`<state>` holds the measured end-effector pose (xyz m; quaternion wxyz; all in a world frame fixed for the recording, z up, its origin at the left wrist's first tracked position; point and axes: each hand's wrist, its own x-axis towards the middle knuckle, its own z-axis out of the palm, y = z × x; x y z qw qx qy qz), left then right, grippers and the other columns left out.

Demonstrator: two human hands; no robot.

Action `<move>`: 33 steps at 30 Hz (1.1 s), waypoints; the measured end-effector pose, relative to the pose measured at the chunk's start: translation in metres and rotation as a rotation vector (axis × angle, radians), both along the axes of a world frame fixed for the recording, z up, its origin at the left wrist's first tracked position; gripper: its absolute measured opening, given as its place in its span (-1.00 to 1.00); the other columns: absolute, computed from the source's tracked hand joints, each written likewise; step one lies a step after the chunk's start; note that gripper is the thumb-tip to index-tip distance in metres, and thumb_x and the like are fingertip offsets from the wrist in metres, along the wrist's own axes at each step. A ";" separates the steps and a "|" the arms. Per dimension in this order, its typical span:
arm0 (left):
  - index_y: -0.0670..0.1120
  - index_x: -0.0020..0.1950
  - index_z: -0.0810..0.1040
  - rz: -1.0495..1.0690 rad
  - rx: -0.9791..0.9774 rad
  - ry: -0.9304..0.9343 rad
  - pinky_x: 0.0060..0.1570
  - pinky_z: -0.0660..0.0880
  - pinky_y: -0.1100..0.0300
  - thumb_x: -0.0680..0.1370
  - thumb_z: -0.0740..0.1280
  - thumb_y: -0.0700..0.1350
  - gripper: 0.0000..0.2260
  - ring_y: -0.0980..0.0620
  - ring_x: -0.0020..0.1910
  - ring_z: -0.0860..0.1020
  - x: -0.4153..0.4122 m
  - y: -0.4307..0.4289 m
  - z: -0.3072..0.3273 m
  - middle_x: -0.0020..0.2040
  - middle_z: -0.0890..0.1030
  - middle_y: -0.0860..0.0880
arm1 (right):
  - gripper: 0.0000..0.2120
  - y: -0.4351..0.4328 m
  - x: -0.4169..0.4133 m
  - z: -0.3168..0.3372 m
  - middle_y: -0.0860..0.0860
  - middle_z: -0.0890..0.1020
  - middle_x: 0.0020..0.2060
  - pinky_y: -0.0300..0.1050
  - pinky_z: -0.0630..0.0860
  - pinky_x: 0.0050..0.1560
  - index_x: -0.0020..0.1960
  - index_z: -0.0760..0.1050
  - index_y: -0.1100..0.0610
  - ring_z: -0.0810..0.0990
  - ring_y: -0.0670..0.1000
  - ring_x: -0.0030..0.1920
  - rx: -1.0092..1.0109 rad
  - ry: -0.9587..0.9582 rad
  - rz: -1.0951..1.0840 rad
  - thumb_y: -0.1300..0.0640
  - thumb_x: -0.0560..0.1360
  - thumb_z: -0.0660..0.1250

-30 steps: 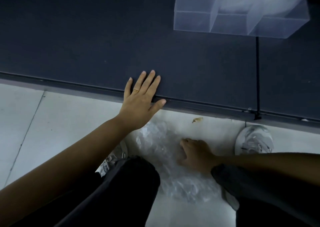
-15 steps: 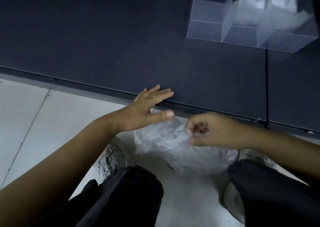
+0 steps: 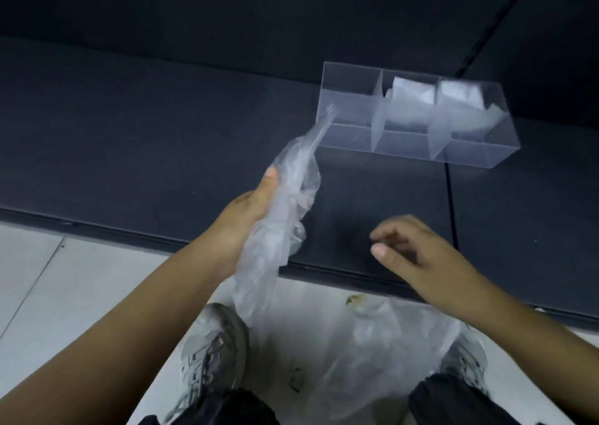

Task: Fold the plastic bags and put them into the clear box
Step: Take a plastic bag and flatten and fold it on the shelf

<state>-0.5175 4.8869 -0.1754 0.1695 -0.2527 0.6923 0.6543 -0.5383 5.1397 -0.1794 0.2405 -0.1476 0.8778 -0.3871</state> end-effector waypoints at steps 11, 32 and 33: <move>-0.06 -0.28 0.50 0.194 -0.130 0.329 -0.41 0.39 0.24 0.57 0.27 0.10 -0.69 0.10 -0.44 0.42 -0.043 0.054 -0.019 -0.43 0.46 0.07 | -0.77 -0.013 -0.042 0.009 0.05 0.68 -0.30 -0.23 0.57 -0.33 -0.17 0.62 0.20 0.64 0.00 -0.31 -0.462 -0.223 -0.478 0.03 0.48 0.38; -0.09 -0.28 0.63 0.217 0.404 0.071 -0.59 0.23 0.35 0.36 0.42 0.00 -0.84 0.13 -0.61 0.27 -0.051 0.051 -0.046 -0.53 0.36 0.00 | -0.41 0.067 -0.070 0.005 0.13 0.69 -0.05 -0.04 0.61 0.00 0.08 0.60 0.27 0.67 0.09 -0.04 -0.593 -0.425 -0.783 -0.21 0.32 0.35; -0.08 -0.31 0.59 0.234 0.336 0.090 -0.62 0.15 0.36 0.39 0.42 -0.01 -0.83 0.15 -0.64 0.18 -0.051 0.046 -0.049 -0.56 0.28 0.04 | -0.43 0.072 -0.070 0.007 0.14 0.67 -0.16 -0.03 0.59 -0.01 0.02 0.60 0.25 0.64 0.09 -0.14 -0.589 -0.461 -0.807 -0.22 0.30 0.38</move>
